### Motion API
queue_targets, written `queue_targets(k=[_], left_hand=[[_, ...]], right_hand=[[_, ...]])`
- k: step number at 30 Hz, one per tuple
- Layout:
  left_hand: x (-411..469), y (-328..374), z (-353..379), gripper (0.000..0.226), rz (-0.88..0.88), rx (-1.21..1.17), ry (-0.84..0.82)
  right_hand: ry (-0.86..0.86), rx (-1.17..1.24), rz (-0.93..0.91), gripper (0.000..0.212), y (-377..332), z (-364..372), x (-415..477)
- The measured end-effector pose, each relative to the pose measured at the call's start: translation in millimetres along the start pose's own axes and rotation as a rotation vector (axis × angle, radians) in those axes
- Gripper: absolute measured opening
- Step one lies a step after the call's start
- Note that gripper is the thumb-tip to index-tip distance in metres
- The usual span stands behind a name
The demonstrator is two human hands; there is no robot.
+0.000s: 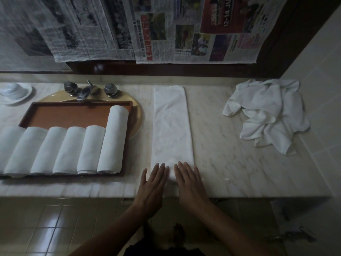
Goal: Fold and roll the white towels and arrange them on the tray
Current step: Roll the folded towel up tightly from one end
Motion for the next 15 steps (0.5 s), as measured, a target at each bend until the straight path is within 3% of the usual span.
queue_targets(k=[4, 7, 11, 15], left_hand=[[10.4, -12.6, -10.0, 0.109, 0.029, 0.001, -0.068], [10.5, -27.5, -12.2, 0.095, 0.075, -0.071, -0.059], [-5.4, -25.9, -10.4, 0.063, 0.154, -0.129, -0.041], [-20.9, -27.6, -7.7, 0.037, 0.177, -0.333, -0.018]], right_hand=[[-0.017, -0.003, -0.053, 0.076, 13.0, -6.1, 10.7], [-0.045, 0.042, -0.082, 0.086, 15.7, -10.4, 7.9], [0.001, 0.069, -0.144, 0.063, 20.8, -5.3, -8.9], [0.034, 0.162, -0.194, 0.055, 26.9, 2.2, -27.0]])
Point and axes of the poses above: each hand's wrist, its own x-axis towards the middle knuckle, its own z-axis out of the palm, y = z × x, the point moved 6 cm from there along x, towards the middle knuckle, and after that the axes turned 14 degrees about -y, right-handed, at the moved point
